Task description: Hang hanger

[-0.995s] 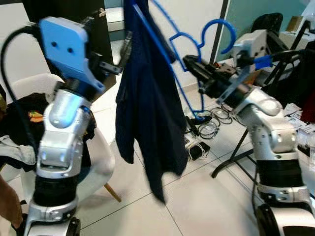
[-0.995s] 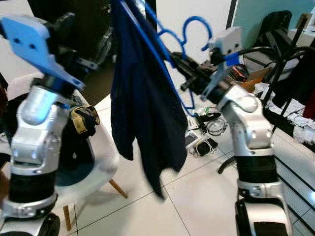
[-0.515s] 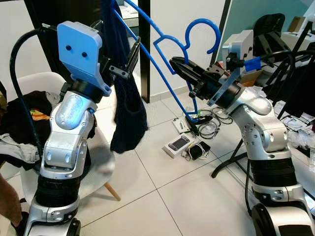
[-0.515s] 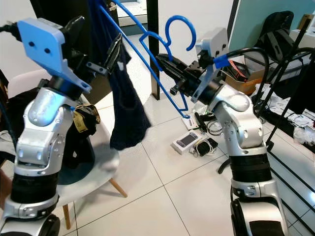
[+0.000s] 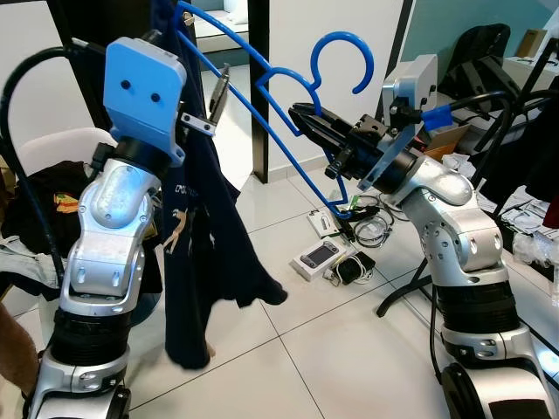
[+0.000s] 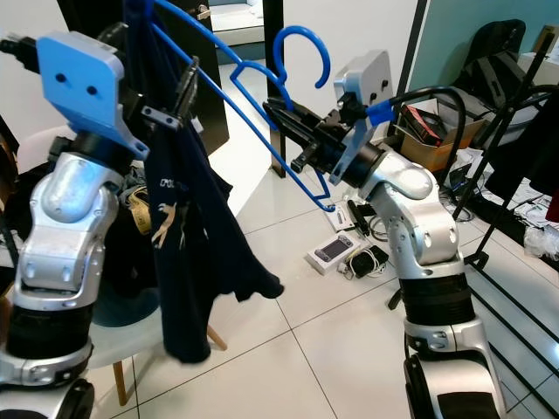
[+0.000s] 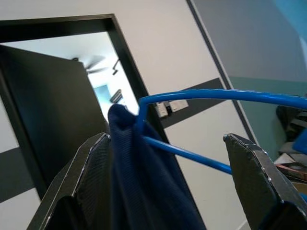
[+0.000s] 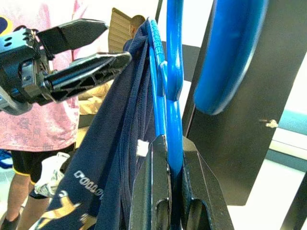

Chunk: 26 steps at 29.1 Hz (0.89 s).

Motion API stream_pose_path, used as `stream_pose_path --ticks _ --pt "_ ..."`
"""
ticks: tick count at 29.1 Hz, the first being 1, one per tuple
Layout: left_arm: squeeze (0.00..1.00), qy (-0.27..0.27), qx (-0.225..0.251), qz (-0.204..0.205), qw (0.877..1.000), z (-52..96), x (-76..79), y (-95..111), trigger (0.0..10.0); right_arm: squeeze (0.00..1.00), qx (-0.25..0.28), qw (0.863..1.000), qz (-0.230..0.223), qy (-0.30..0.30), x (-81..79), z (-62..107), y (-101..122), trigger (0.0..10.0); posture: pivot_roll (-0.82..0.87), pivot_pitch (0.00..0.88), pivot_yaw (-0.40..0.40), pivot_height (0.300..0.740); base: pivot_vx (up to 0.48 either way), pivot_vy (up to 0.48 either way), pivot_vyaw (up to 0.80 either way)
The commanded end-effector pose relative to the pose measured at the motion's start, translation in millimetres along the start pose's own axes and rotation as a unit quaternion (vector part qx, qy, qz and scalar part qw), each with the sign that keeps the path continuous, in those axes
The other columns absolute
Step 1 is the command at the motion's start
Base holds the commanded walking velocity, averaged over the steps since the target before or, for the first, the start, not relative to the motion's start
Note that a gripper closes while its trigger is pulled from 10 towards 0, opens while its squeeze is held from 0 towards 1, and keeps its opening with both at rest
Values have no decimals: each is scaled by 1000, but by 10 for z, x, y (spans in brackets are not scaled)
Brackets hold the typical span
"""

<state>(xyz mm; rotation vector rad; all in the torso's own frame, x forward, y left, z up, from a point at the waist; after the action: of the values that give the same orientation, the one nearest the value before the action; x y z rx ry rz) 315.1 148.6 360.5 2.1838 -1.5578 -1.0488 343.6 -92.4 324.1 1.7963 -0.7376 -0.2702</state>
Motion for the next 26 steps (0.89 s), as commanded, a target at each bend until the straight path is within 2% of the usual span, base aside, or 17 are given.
stream_pose_path --ticks 1,5,9,11,19,20,26 --pt "0 4 -15 -10 1000 22 -32 -63 10000 0 30 999 21 7 -40 -41 146 10000 18 3 -23 740 0 0 0" --pt "0 8 -22 -6 1000 60 -5 -56 10000 0 32 999 24 -13 6 -65 153 10000 23 2 -23 740 0 0 0" --pt "0 6 -28 -4 1000 75 43 -77 10000 0 44 999 24 -3 -28 -84 216 10000 21 0 -21 740 0 0 0" --pt "0 -4 -37 10 999 77 103 -129 10000 0 50 998 27 10 -77 -88 268 10000 16 2 -16 740 0 0 0" --pt "0 4 -52 33 998 46 130 -243 10000 0 58 997 30 32 -176 -84 337 10000 7 0 -5 740 0 0 0" --pt "0 12 -55 40 998 6 108 -275 4784 0 58 997 31 38 -201 -75 345 10000 5 0 -4 740 0 0 0" --pt "0 44 -55 33 997 -101 -22 -300 3725 0 56 997 32 47 -235 -57 348 10000 7 0 -3 740 0 0 0"
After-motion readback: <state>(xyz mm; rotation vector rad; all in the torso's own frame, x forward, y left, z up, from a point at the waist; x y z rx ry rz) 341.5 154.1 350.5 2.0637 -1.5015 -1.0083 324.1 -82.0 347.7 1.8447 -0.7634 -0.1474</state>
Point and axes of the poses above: a point about 5 cm out from each wrist's last joint towards the gripper, its own z axis pointing back from the gripper into the wrist, its own y axis along the axis of the wrist's last joint, x = y × z, the point moved 3 cm from there along -z, pointing out of the wrist towards the gripper, and after that the axes turned 7 degrees about -z, right-handed, at the moved point
